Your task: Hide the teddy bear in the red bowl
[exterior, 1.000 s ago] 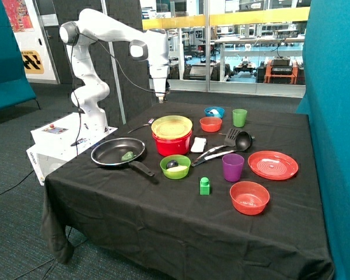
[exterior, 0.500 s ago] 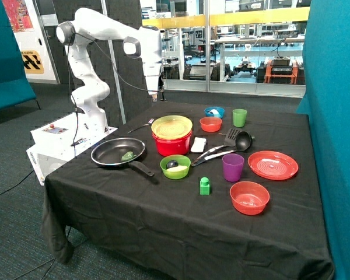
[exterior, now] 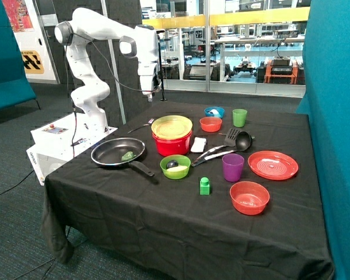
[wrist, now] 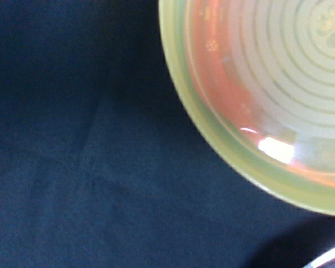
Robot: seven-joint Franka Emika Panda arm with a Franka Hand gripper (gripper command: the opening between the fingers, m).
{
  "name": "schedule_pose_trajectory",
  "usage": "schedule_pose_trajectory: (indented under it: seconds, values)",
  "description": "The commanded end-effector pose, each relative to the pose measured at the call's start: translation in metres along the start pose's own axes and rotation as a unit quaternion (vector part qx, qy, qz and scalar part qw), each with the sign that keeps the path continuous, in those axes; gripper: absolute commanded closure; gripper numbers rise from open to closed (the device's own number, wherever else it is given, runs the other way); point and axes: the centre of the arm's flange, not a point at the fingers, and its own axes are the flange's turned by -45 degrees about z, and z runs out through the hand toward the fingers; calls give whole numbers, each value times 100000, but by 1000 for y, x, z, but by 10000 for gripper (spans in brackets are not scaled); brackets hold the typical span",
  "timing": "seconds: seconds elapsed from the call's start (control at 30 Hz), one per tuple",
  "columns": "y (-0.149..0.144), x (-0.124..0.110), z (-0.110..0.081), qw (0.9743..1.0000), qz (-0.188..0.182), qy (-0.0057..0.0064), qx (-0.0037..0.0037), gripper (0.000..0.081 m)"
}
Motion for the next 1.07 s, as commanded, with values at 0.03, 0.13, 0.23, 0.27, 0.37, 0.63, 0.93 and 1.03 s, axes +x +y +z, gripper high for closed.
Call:
schedule_pose_trajectory:
  seconds: [0.03, 0.13, 0.23, 0.27, 0.37, 0.63, 0.93, 1.03]
  values:
    - [-11, -2, 8, 99966, 2605, 86, -136, 397]
    - [-11, -5, 11, 99961, 2778, 86, -136, 309]
    - [-9, -7, 13, 99942, 3402, 87, -136, 298]
    - [-7, -7, 14, 99905, 4364, 88, -135, 304]
    - [-3, -6, 16, 99888, 4726, 89, -134, 294]
    - [2, -3, 22, 99906, 4343, 88, -135, 282]
    - [-3, -3, 29, 99953, 3077, 86, -136, 294]
    - [-4, -2, 31, 99945, 3306, 87, -136, 279]
